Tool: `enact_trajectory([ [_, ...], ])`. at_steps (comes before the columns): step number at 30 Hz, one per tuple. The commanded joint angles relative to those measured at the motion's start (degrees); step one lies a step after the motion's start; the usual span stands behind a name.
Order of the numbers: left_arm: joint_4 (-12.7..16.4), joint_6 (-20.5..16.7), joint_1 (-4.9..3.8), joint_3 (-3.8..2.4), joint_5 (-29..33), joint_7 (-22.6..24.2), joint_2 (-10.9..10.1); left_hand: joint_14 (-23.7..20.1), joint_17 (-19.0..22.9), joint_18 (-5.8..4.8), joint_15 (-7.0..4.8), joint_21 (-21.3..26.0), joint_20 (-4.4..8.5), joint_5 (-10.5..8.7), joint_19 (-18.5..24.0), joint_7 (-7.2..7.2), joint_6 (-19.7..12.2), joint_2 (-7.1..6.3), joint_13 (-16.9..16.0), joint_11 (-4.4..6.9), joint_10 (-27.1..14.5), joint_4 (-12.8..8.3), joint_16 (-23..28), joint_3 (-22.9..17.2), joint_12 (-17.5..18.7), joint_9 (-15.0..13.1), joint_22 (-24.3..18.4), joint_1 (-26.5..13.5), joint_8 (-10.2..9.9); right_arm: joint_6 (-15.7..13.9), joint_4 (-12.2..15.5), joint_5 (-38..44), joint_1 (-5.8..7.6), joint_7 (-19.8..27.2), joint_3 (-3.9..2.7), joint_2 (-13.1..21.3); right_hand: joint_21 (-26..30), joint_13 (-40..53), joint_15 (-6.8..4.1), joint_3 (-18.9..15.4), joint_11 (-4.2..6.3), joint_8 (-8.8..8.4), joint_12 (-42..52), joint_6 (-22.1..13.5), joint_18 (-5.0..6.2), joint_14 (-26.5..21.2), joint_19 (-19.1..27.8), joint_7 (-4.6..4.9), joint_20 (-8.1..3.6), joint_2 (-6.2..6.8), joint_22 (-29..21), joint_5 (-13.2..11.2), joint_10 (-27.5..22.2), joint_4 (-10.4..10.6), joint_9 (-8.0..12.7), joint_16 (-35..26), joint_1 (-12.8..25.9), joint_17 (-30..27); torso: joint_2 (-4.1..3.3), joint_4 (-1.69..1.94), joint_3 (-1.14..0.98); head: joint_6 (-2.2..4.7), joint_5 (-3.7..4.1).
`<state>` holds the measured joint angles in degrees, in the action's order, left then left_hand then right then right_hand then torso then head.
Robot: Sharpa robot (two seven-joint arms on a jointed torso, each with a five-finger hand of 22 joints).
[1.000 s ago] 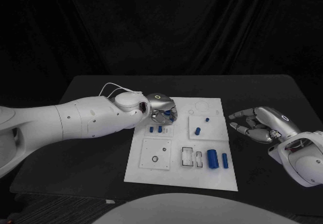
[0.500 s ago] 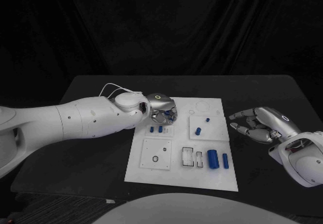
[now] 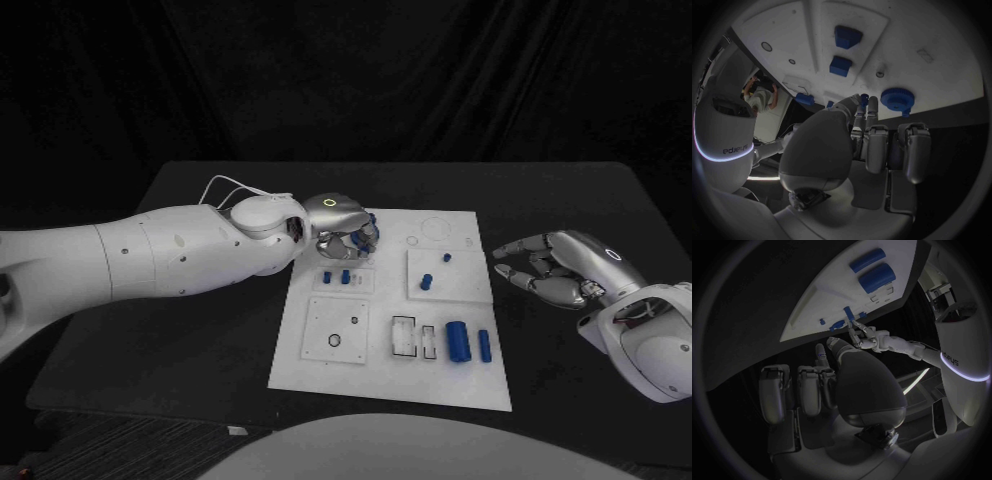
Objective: Assemble the parts on the task board
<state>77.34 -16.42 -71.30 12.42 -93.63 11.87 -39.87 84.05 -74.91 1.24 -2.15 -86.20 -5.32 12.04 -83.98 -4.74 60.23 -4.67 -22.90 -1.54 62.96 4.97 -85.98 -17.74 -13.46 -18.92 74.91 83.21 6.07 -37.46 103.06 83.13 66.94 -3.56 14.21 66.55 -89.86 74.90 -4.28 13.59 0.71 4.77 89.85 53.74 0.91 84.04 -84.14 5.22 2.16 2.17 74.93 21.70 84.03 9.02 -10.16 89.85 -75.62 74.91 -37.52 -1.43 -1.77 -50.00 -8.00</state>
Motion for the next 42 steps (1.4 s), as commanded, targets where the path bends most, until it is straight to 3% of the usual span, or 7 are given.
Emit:
enact_trajectory([
  [1, 1.41, -2.25, -1.32, -0.13, -0.06, 1.15, -0.88, 0.8, -2.83, -0.19, 0.16, -0.04, 0.1, -0.21, -2.58, 0.04, -0.06, -0.47, 0.32, -0.02, 0.48, 0.09, 0.42, -0.35, 0.57, 0.17, 13.68, -0.37, -0.13, 0.7, -0.05, 0.12, 0.02, -0.39, -0.03, -0.06, 0.2, 15.1, 0.27, 0.18, -0.19, 0.32, 0.15, 0.4, -0.8, 5.86, -5.65, -0.05, 0.21, -0.48, 14.93, 0.39, 5.97, 0.23, 0.0, -0.03, -0.14, 14.64, -0.08, 0.11, -0.03, 0.0, -0.25],
  [3, 2.27, -2.28, -2.02, -0.13, -0.06, 1.03, -1.68, 0.77, -2.77, -0.19, 0.11, -0.03, 0.09, -0.38, -2.58, 0.09, -0.03, -0.48, 0.58, 0.03, 0.45, 0.1, 0.46, -0.44, 0.83, 0.2, 13.68, -0.4, -0.18, 0.82, -0.11, 0.12, 0.02, -0.49, -0.03, -0.15, 0.2, 15.1, 0.27, 0.18, -0.19, 0.32, 0.15, 0.4, -0.8, 5.86, -5.65, -0.05, 0.21, -0.48, 14.93, 0.39, 5.97, 0.23, 0.0, -0.03, -0.14, 14.64, -0.12, 0.04, -0.02, 0.0, -0.38],
  [8, 3.53, -1.87, -2.79, -0.13, -0.06, 0.76, -2.98, 0.6, -2.34, -0.11, -0.01, 0.27, 0.08, -0.52, -2.32, 0.21, -0.01, -0.61, 1.52, 0.09, 0.02, 0.09, 0.66, -0.72, 1.89, 0.3, 13.58, -0.55, -0.39, 1.08, -0.26, 0.11, 0.02, -0.6, -0.03, -0.37, 0.25, 15.1, 0.27, 0.21, -0.19, 0.33, 0.15, 0.45, -0.79, 5.86, -5.62, -0.06, 0.22, -0.47, 14.92, 0.41, 5.97, 0.19, 0.0, -0.04, -0.21, 14.62, -0.18, 0.07, 0.04, 0.0, -0.55],
  [19, 4.04, 2.29, -3.05, -0.1, -0.06, 0.01, -4.55, 0.03, -1.16, 0.07, 0.0, 0.95, 0.09, -1.16, -1.71, 0.29, -0.01, -0.64, 2.91, 0.07, -0.31, 0.29, 1.19, -1.09, 3.37, 0.42, 13.34, -0.94, -0.67, 1.58, -0.47, -0.34, 0.01, -0.46, -0.02, -0.75, 0.26, 15.1, 0.27, 0.25, -0.19, 0.33, 0.15, 0.49, -0.78, 5.86, -5.62, -0.04, 0.22, -0.49, 14.91, 0.45, 5.97, 0.15, 0.01, -0.04, -0.29, 14.62, -0.2, 0.06, 0.12, 0.0, -1.01],
  [30, 3.92, 3.59, -2.48, -0.09, -0.05, -0.24, -5.11, -0.16, -0.82, 0.1, 0.01, 1.1, 0.1, -1.46, -1.57, 0.33, 0.06, -0.76, 3.48, 0.06, -0.34, 0.38, 1.35, -1.13, 3.9, 0.44, 13.29, -1.18, -0.72, 1.87, -0.72, -0.38, -0.01, -0.33, -0.02, -0.9, 0.32, 15.1, 0.28, 0.28, -0.2, 0.32, 0.15, 0.51, -0.76, 5.85, -5.58, -0.03, 0.23, -0.49, 14.89, 0.46, 5.97, 0.12, 0.02, -0.04, -0.35, 14.61, -0.13, -0.03, 0.12, 0.0, -1.54],
  [42, 3.11, 3.24, -0.56, -0.08, -0.06, -0.83, -4.96, -0.3, -0.58, 0.12, 0.0, 1.17, 0.11, -1.58, -1.51, 0.32, 0.04, -0.84, 3.66, 0.06, -0.05, 0.35, 1.47, -1.14, 3.97, 0.46, 13.27, -1.22, -0.79, 1.84, -0.87, -0.39, -0.05, -0.11, -0.02, -0.95, 0.32, 15.1, 0.28, 0.28, -0.2, 0.32, 0.15, 0.51, -0.76, 5.85, -5.58, -0.03, 0.23, -0.49, 14.89, 0.46, 5.97, 0.12, 0.02, -0.04, -0.35, 14.61, -0.12, -0.11, 0.1, 0.0, -1.75],
])
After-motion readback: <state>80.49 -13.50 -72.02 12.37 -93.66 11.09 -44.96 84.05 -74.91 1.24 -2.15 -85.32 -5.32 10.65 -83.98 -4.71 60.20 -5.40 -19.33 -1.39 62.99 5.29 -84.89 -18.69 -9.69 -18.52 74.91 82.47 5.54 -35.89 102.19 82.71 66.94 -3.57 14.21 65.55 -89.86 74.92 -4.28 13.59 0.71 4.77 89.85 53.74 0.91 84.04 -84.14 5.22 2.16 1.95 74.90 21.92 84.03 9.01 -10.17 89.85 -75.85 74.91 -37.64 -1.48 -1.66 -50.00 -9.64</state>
